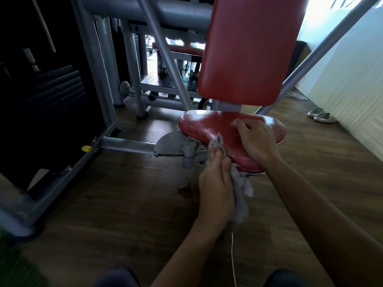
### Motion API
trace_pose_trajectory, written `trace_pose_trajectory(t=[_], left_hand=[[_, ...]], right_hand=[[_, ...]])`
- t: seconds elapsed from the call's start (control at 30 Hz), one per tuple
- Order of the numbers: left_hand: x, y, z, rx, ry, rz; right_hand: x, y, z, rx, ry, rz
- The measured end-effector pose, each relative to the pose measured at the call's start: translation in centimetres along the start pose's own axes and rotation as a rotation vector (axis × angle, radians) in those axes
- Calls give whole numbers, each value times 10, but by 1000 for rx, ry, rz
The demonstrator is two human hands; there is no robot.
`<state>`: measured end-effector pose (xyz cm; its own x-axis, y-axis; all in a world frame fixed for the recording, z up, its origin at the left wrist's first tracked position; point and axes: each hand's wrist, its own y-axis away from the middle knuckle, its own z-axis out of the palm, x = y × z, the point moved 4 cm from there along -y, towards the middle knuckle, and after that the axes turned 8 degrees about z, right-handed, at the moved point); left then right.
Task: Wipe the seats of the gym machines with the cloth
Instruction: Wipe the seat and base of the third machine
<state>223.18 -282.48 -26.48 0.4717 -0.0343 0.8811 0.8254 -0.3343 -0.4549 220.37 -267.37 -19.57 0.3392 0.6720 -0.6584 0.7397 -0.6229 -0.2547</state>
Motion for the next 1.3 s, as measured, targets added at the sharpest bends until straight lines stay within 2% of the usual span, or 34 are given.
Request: trace_pose_trajectory(t=[0.1, 0.27, 0.37, 0.43, 0.63, 0.8, 1.07, 1.3], left_hand=[[-11, -29, -7, 24, 1, -41], [-22, -24, -7, 36, 22, -25], [-26, -32, -6, 56, 27, -31], [-36, -49, -10, 70, -12, -65], [-66, -84, -13, 152, -148, -176], [-34, -35, -5, 65, 101, -171], [-61, -89, -24, 188, -160, -187], [-43, -69, -8, 65, -78, -81]], right_hand=[[2, -2, 5, -89, 64, 12], [-8, -29, 5, -254, 137, -21], [-5, -51, 29, -453, 351, -24], [4, -63, 47, -522, 532, 6], [6, -65, 48, -450, 541, -16], [4, -65, 50, -423, 556, -13], [6, -68, 50, -416, 535, 11], [9, -70, 52, -425, 532, 12]])
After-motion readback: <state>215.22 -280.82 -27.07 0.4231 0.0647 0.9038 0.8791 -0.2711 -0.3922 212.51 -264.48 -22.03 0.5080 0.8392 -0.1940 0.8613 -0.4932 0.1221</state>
